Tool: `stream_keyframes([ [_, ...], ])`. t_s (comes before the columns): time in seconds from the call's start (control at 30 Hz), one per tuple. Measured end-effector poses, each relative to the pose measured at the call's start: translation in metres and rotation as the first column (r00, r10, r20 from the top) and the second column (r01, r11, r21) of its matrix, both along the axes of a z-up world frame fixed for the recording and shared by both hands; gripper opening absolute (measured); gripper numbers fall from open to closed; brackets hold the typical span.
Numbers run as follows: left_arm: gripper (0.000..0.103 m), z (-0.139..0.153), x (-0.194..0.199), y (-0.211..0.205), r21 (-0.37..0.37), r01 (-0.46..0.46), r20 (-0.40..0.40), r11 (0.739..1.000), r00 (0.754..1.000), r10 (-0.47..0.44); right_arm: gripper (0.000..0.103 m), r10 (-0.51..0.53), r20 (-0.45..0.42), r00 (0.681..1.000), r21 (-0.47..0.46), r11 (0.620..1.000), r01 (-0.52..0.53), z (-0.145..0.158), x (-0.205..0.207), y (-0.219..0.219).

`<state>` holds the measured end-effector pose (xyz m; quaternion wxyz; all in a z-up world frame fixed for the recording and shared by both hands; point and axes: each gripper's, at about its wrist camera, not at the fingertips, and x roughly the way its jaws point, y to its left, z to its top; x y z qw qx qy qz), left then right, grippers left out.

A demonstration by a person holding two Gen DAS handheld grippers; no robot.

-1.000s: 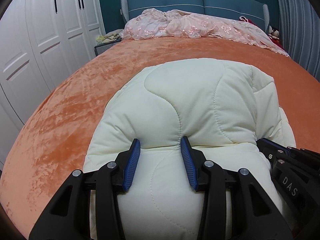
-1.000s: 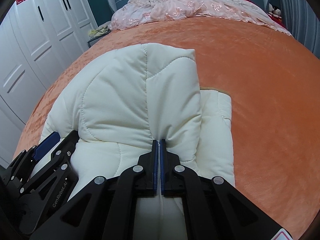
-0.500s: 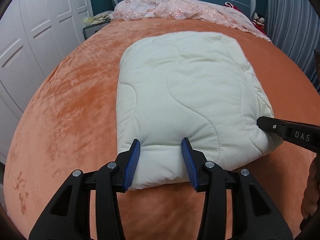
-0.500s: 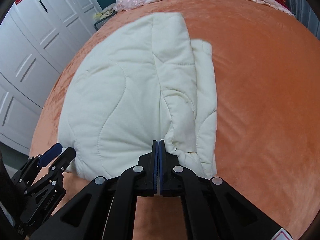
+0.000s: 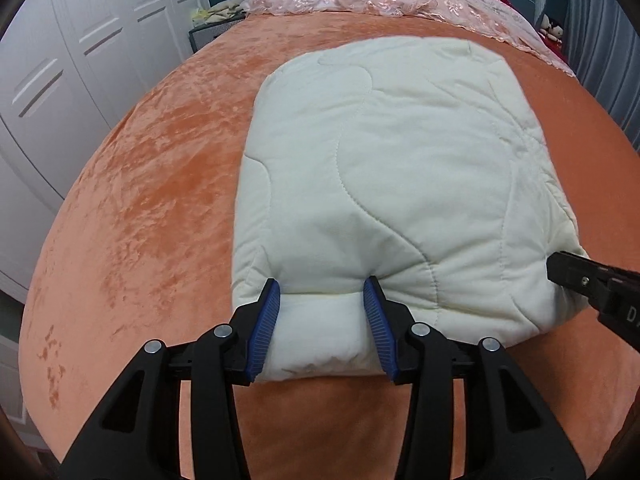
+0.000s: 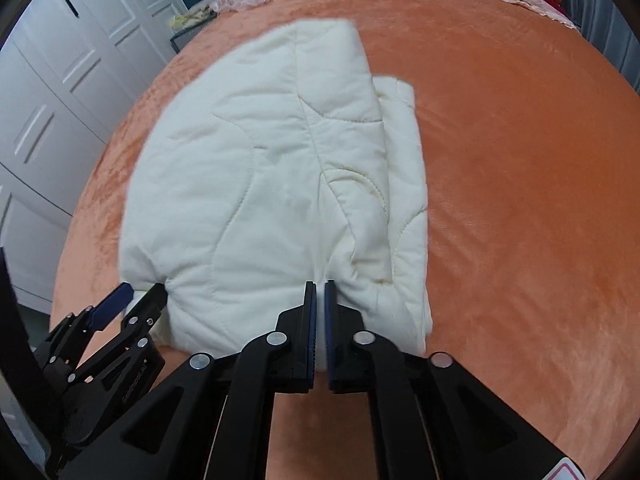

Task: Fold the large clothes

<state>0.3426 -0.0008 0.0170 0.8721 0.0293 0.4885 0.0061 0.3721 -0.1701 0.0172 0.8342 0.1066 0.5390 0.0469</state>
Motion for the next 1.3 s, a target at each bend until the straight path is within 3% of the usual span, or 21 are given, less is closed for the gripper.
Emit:
stream_keyframes([
  [0.1,0.043,0.027,-0.025,0.008,-0.004,-0.011,0.034,1.000,0.999,0.012,0.013,-0.003,0.086,0.996,-0.035,0.999,0.006,0.037,-0.042,0.000],
  [0.2,0.042,0.054,-0.055,0.014,-0.035,-0.018,0.063,0.999,0.998,0.020,0.018,-0.021,0.117,0.993,-0.018,1.000,0.023,0.056,-0.077,-0.004],
  [0.3,0.045,0.074,-0.082,0.018,-0.060,-0.020,0.092,0.998,0.995,0.025,0.030,-0.041,0.152,0.988,-0.021,0.999,0.044,0.070,-0.108,-0.010],
  [0.57,0.069,0.104,-0.154,0.013,-0.057,0.016,0.169,0.998,0.986,-0.006,0.062,-0.064,0.245,0.967,-0.020,0.997,0.071,0.094,-0.185,-0.013],
  [0.77,0.085,0.104,-0.201,0.009,-0.065,0.019,0.204,0.998,0.979,-0.005,0.076,-0.020,0.325,0.945,-0.114,0.992,0.060,0.102,-0.234,0.001],
  [1.3,0.086,0.092,-0.261,0.005,-0.019,-0.026,0.245,0.999,0.969,0.030,0.078,-0.078,0.368,0.926,-0.134,0.982,0.136,0.090,-0.298,0.001],
])
